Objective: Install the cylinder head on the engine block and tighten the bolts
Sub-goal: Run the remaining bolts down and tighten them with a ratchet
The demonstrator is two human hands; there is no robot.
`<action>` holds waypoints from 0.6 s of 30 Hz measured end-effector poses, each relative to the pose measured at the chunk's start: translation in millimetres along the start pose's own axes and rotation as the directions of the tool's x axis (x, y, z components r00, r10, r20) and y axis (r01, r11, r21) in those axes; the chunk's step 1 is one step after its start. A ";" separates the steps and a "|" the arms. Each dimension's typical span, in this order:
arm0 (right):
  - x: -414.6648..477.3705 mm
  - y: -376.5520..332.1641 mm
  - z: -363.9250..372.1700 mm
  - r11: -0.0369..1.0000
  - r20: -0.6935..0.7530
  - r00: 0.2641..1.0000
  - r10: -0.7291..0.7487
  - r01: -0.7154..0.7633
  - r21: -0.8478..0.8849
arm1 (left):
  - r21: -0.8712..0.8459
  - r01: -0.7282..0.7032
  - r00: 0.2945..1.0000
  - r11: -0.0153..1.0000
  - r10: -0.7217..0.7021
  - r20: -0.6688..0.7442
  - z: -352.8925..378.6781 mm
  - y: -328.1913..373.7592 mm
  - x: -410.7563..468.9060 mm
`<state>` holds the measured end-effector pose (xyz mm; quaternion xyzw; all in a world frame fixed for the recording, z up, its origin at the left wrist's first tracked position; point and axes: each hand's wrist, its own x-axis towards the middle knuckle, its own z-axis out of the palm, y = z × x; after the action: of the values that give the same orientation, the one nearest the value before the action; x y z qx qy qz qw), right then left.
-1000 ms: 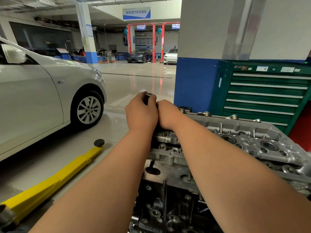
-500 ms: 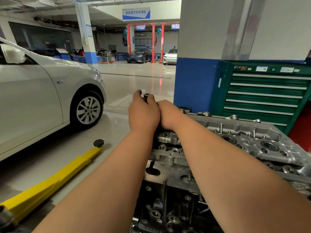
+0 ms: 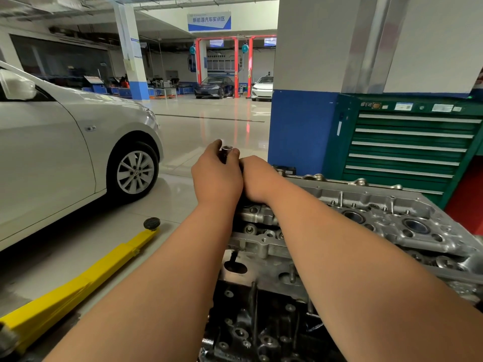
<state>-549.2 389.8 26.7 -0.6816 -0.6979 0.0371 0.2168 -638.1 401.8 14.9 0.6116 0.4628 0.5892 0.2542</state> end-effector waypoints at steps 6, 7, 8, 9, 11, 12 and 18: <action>6.7 2.5 6.6 0.986 -0.006 0.997 0.071 -0.069 0.154 | -0.041 0.036 0.997 0.999 -0.033 0.075 6.6 4.1 1.0; 7.4 2.7 7.3 0.985 -0.010 0.997 0.074 -0.072 0.155 | -0.054 0.038 0.996 0.998 -0.033 0.080 7.7 3.8 2.1; 7.3 2.9 7.4 0.985 -0.017 0.997 0.077 -0.073 0.158 | -0.065 0.039 0.996 0.997 -0.033 0.086 8.4 3.2 3.0; 6.8 3.2 7.2 0.985 -0.022 0.997 0.074 -0.069 0.160 | -0.073 0.039 0.995 0.997 -0.032 0.092 8.7 2.9 3.3; 5.3 4.9 5.9 0.985 -0.037 0.998 0.057 -0.050 0.166 | -0.097 0.048 0.994 0.994 -0.038 0.102 9.7 3.5 3.1; 4.7 5.1 4.8 0.981 -0.059 0.997 0.057 -0.045 0.188 | -0.115 0.058 0.994 0.992 -0.046 0.104 10.3 4.7 2.9; -7.8 19.3 -2.9 0.815 -0.358 0.873 0.330 -0.072 0.575 | -0.209 0.216 0.973 0.954 -0.193 0.127 7.4 17.6 6.8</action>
<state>-530.3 382.9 20.6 -0.6533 -0.5119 0.1014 0.5485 -627.2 401.6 31.9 0.5583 0.4413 0.5746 0.4042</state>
